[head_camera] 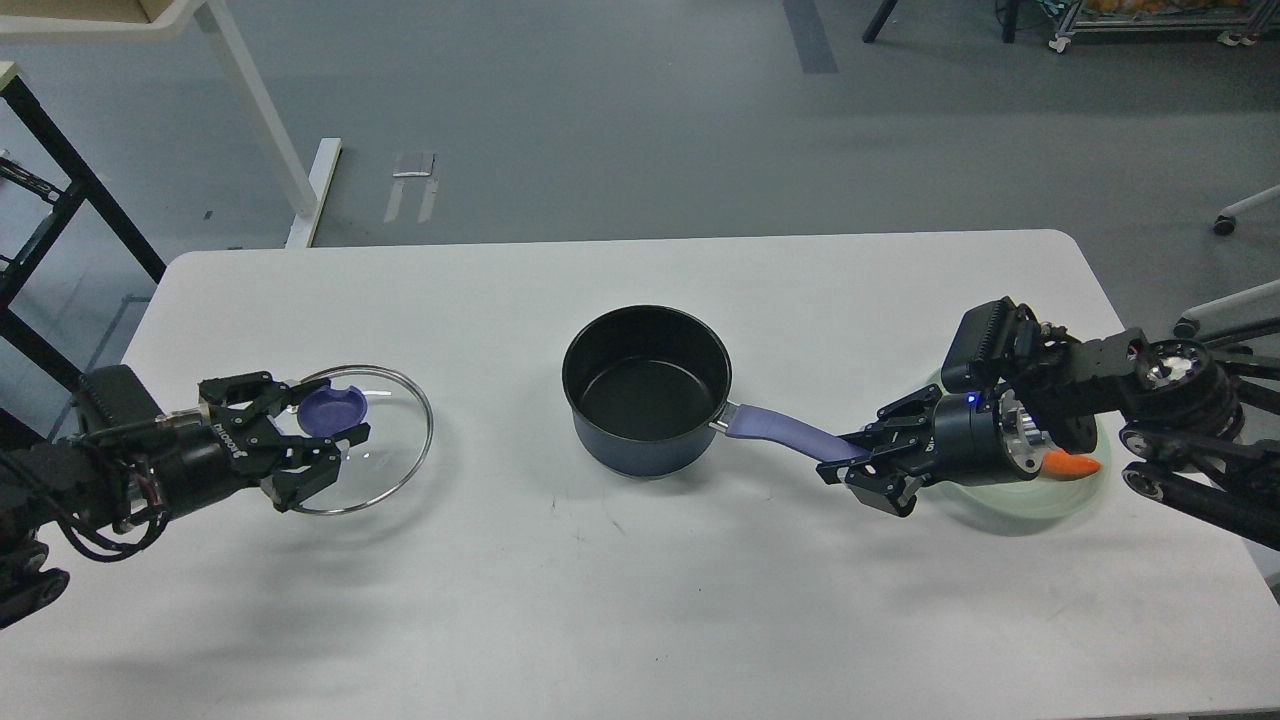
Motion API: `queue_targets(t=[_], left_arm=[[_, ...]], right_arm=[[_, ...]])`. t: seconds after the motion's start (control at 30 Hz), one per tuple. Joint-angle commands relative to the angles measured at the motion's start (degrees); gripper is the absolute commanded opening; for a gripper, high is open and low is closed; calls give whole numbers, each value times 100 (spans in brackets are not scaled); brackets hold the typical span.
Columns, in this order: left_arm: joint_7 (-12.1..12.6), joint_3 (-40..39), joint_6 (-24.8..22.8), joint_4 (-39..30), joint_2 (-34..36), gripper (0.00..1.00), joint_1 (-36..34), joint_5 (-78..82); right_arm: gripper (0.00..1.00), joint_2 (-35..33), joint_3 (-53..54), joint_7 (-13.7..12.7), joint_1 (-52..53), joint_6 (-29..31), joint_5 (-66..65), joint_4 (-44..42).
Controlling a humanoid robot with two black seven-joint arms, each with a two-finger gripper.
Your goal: Open pot lid
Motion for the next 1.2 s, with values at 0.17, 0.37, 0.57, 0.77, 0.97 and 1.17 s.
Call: queue_targets(t=[0.17,0.37,0.57,0.77,0.97,1.17], left_arm=[[-2,12,4,449,-250,51,359,0],[-2,12,4,510,-277,80,359,-9],[-2,3,4,502,-277,98,315,-175],[-2,-32,4,-121,91,99,-9,-1228],[-2,-120,-1693,-887,487,99,-897,-3861],[-2,-111,-3041,-861,435,99,-1460,-6335]], right_arm=[[36,6,0,1,-9,-6,0,-8],[36,5,0,1,-9,-6,0,0],[37,-3,0,1,-9,-6,17,0],[38,-3,0,1,-17,-6,17,0],[46,-21,0,1,-35,-6,17,0],[97,-152,35,1,-26,-6,114,62]])
